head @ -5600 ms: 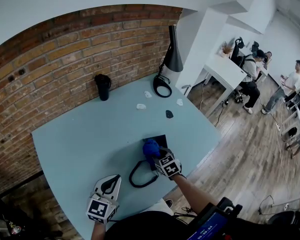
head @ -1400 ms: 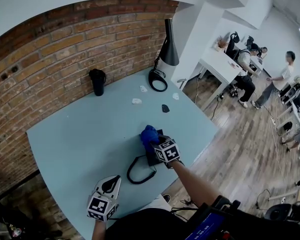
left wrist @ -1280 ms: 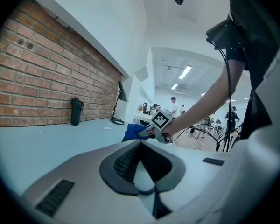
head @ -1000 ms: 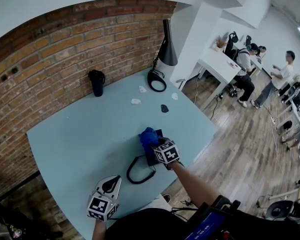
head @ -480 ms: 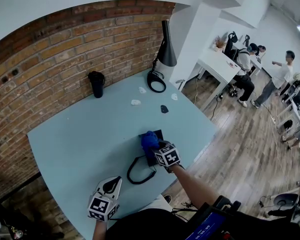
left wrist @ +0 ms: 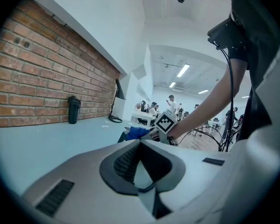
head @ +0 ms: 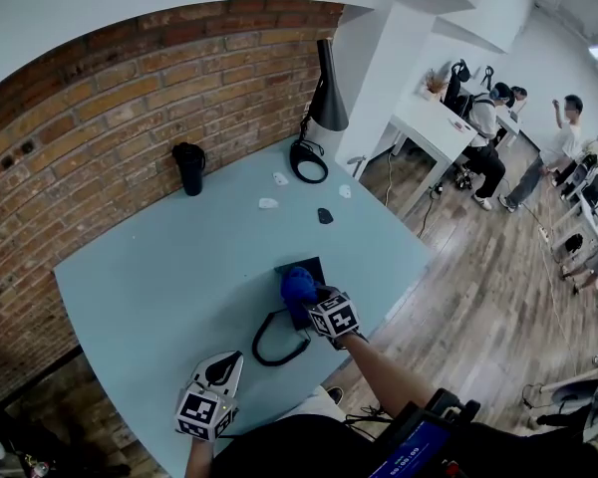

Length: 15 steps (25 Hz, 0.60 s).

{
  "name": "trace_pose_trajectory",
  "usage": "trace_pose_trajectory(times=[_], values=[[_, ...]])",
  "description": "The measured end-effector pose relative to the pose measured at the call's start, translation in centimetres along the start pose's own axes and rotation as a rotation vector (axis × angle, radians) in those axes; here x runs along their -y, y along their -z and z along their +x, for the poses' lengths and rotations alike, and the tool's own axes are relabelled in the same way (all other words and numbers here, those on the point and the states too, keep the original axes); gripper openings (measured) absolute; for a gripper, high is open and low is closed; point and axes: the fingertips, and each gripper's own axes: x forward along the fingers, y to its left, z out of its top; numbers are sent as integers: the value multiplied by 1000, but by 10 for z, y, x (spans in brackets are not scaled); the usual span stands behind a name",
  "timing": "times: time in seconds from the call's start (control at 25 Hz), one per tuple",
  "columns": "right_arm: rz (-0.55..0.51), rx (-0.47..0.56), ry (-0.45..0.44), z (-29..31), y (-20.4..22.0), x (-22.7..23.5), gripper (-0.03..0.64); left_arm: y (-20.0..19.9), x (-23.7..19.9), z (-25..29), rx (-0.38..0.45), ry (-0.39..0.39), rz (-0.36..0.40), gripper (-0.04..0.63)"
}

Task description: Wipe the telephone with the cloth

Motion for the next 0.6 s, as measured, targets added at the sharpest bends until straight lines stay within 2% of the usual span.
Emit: trace_pose_trajectory(times=[0.6], values=[[36, -18, -3, -12, 28, -11, 141, 2, 6, 0, -14, 16, 10, 14]])
